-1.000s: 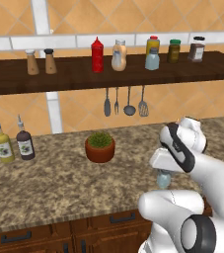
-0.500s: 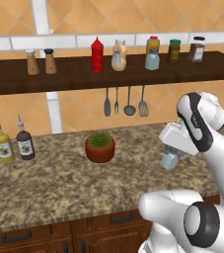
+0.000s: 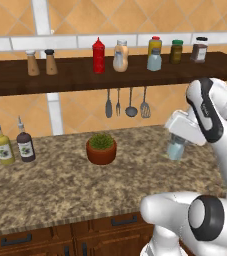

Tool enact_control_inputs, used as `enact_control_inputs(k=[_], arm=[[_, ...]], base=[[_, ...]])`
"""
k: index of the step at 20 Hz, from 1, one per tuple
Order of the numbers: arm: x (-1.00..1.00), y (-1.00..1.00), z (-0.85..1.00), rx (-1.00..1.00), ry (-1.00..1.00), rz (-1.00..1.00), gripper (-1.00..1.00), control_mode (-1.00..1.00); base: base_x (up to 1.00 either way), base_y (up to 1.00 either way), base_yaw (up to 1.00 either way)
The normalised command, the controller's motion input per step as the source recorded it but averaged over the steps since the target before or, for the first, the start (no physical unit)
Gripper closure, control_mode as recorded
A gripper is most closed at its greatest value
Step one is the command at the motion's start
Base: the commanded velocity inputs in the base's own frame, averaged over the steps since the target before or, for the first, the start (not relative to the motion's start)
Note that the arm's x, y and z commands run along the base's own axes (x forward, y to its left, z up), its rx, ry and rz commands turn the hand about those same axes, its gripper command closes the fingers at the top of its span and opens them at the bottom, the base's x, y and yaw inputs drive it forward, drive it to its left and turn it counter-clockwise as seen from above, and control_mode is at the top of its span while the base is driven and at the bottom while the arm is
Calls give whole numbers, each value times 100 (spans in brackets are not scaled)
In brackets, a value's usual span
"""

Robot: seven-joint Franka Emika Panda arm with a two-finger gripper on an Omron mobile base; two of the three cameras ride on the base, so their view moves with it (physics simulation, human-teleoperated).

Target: Put the shaker and condiment bottle from the counter next to their counterparts in the cabinet.

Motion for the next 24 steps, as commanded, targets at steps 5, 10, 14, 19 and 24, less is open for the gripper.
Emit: enact_control_inputs(k=[5,10,14,19,24], arm=[[-4,-13,100,0,-7,0,100,-100],[0,-24,100,0,-2,0,100,-100],[-9,-3,36,0,-2,1,100,-100],[0,0,57,0,-6,0,100,-100],[0,-9,93,0,-5,0,100,-100]], base=[[0,0,0],[0,0,0],[0,0,0],[0,0,0],[0,0,0]])
